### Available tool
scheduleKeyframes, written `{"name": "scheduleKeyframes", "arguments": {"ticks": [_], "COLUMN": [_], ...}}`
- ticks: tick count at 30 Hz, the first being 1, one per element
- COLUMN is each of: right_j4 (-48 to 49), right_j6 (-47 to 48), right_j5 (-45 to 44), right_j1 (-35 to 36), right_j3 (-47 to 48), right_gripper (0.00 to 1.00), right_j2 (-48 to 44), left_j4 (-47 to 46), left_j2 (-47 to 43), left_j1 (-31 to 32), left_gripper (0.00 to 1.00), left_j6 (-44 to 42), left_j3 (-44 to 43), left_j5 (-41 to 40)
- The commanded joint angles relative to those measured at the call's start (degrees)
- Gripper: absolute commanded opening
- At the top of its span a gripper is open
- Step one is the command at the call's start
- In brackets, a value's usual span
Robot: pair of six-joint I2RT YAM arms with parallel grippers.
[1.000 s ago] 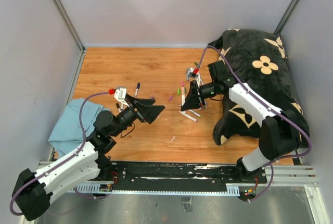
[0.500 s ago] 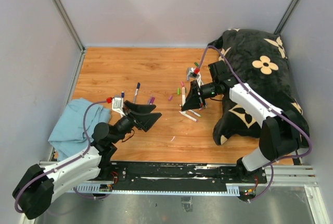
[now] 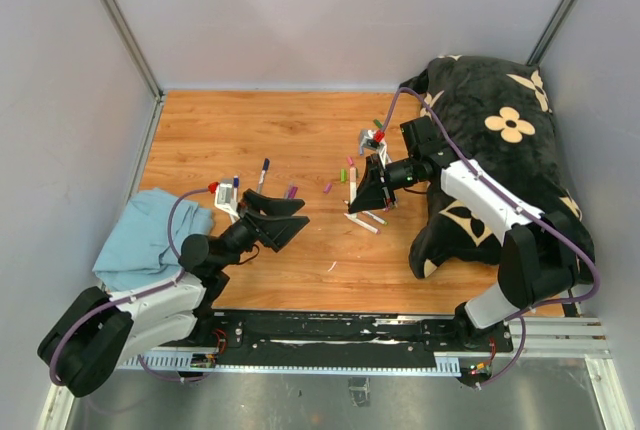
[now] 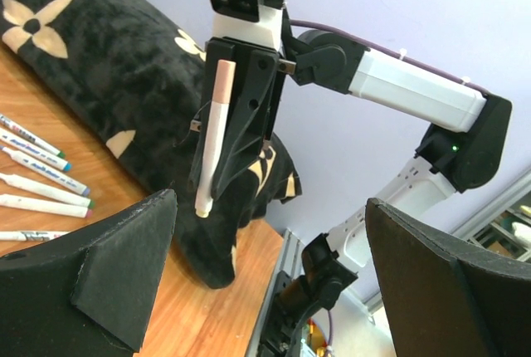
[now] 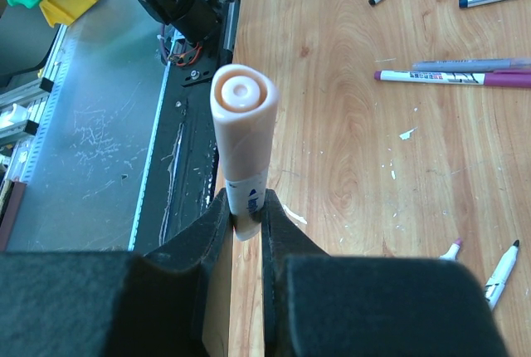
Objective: Open the pen caps
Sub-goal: Open the pen cap from the pen.
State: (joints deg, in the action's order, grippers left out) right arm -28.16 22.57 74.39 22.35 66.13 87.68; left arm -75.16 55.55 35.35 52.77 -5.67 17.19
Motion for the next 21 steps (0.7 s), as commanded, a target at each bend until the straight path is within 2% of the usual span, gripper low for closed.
{"name": "scheduleKeyframes", "arguments": {"ticks": [1, 7, 14, 21], "right_j4": [-0.6, -0.6, -0.6, -0.6], "right_j6": [1.2, 1.2, 1.0, 1.0], "right_j5": [2.0, 2.0, 2.7, 3.3], "right_j1": [-0.9, -0.9, -0.9, -0.8], "right_j3": [-0.9, -0.8, -1.0, -0.9], "right_gripper": [0.02, 0.02, 0.02, 0.02], "right_j2": [-0.9, -1.7, -1.7, -1.4], "left_j4": [-5.0, -2.8, -6.5, -5.5], "left_j2": [0.0, -0.7, 2.3, 4.4], "left_j1": [-0.5, -0.5, -0.5, -0.9], "left_gripper": [0.99, 0.99, 0.99, 0.99], "left_j6": [-0.1, -1.7, 0.2, -1.0], "left_j3": [-0.4, -1.4, -2.7, -5.3], "left_j5": [1.8, 1.5, 2.5, 3.6]}}
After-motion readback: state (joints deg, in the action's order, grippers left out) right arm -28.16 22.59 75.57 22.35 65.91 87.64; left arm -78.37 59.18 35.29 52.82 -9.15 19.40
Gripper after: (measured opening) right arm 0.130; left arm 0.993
